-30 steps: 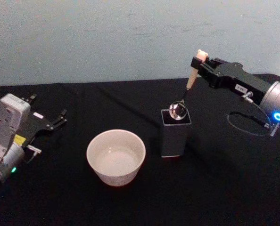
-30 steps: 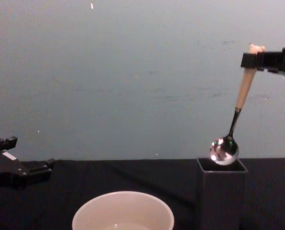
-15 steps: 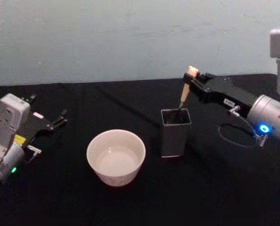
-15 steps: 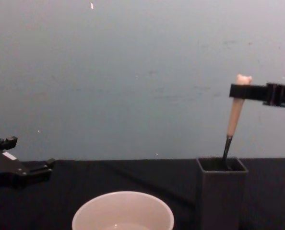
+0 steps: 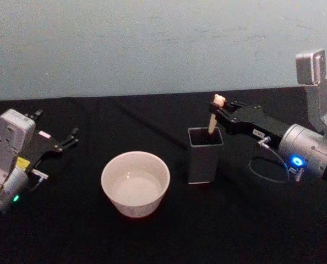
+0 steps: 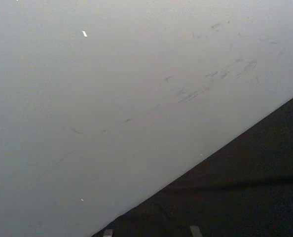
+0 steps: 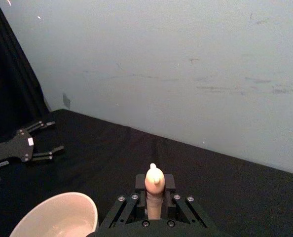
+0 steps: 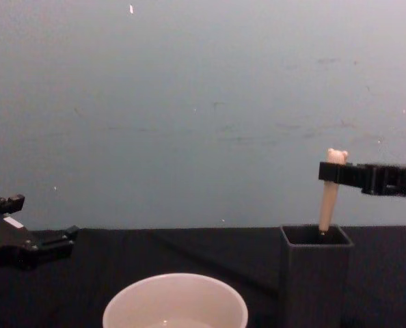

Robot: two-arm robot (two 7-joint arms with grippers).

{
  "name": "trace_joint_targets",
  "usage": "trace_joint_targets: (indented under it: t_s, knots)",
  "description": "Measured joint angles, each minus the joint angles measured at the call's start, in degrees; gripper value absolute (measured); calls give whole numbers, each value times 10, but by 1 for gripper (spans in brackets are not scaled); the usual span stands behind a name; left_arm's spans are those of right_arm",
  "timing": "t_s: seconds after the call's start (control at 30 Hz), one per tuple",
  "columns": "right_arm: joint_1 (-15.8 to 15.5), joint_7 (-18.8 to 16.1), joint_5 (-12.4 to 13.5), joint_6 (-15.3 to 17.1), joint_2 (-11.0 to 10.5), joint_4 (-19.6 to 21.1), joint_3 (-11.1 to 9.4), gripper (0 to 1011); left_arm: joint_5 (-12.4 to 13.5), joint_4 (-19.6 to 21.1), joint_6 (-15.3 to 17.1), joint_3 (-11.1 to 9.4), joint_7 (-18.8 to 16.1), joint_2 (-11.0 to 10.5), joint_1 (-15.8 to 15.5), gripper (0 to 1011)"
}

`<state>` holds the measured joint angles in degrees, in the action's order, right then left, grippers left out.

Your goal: Pick up the stirring spoon with one hand, stir inside the cup, then place it back in its original position.

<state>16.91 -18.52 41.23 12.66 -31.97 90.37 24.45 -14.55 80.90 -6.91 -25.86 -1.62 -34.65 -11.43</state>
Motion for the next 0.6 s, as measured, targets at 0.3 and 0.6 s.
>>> trace_joint_targets:
  t_s: [0.3, 0.6]
  knots:
    - [-2, -2, -13, 6, 11, -16, -1, 224, 0, 0, 0, 0, 0, 0, 0, 1001]
    - [-8, -3, -18, 16, 16, -20, -6, 224, 0, 0, 0, 0, 0, 0, 0, 1001]
